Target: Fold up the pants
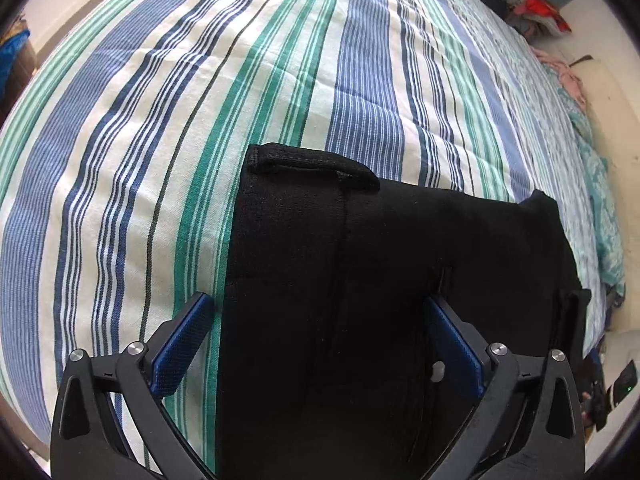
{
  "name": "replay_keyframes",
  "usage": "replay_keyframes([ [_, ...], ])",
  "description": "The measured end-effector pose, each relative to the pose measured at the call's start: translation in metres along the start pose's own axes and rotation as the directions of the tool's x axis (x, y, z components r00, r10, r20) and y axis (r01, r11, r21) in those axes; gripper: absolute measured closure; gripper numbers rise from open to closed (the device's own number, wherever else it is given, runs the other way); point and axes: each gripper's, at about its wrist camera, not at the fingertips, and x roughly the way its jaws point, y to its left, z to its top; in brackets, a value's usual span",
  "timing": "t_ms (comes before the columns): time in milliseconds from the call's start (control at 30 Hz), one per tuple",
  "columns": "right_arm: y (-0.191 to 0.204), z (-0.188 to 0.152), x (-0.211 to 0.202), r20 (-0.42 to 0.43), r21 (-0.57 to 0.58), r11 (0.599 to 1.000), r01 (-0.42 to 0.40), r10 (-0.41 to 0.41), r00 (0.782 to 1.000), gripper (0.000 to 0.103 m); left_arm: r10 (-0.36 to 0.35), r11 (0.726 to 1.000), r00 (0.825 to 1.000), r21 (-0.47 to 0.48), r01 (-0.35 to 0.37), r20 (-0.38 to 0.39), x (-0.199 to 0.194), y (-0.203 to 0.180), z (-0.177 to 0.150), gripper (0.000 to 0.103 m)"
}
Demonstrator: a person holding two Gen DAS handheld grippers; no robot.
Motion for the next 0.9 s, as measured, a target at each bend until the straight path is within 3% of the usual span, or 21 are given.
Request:
replay_keyframes([
  [100, -0.005, 0.001, 0.002, -0.002, 0.023, 1.0, 0.0, 0.001, 1.0, 0.001, 0.016, 1.0, 1.0, -0.005, -0.016, 0.011, -0.003, -0.002, -0.003, 0.001],
  [167, -0.009, 0.002, 0.003, -0.004, 0.044, 0.999, -0.005, 0.005, 1.0, 0.001, -0.023, 1.0, 0.999, -0.02, 0.024, 0.022, -0.007, -0.005, -0.006, 0.018],
  [233, -0.011, 0.004, 0.003, 0.0, 0.061, 0.998, -0.014, 0.014, 1.0, 0.001, -0.073, 0.996, 0.997, -0.055, 0.075, 0.036, -0.014, -0.006, -0.008, 0.056],
  [333, -0.01, 0.007, 0.001, 0.016, 0.068, 0.997, -0.031, 0.03, 0.999, 0.001, -0.123, 0.979, 0.989, -0.154, 0.134, 0.077, -0.029, 0.0, -0.017, 0.079],
  [433, -0.008, 0.009, -0.004, 0.037, 0.068, 0.996, -0.051, 0.048, 0.998, 0.001, -0.195, 0.953, 0.969, -0.202, 0.223, 0.153, -0.056, -0.012, -0.029, 0.082],
  [500, -0.008, 0.011, -0.008, 0.053, 0.073, 0.995, -0.062, 0.058, 0.997, 0.001, -0.274, 0.932, 0.943, -0.192, 0.309, 0.189, -0.078, -0.033, -0.035, 0.082],
  [633, -0.015, 0.015, -0.019, 0.097, 0.112, 0.989, -0.093, 0.082, 0.992, 0.001, -0.42, 0.881, 0.884, -0.143, 0.451, 0.205, -0.116, -0.099, -0.045, 0.083],
  [700, -0.022, 0.017, -0.023, 0.118, 0.145, 0.984, -0.106, 0.09, 0.989, 0.001, -0.464, 0.87, 0.865, -0.09, 0.486, 0.191, -0.125, -0.14, -0.05, 0.083],
  [800, -0.036, 0.018, -0.027, 0.139, 0.21, 0.971, -0.118, 0.089, 0.986, 0.001, -0.478, 0.873, 0.863, -0.017, 0.487, 0.162, -0.118, -0.206, -0.056, 0.083],
  [900, -0.052, 0.017, -0.031, 0.156, 0.276, 0.954, -0.117, 0.076, 0.985, 0.001, -0.455, 0.889, 0.881, 0.013, 0.457, 0.131, -0.085, -0.26, -0.064, 0.083],
])
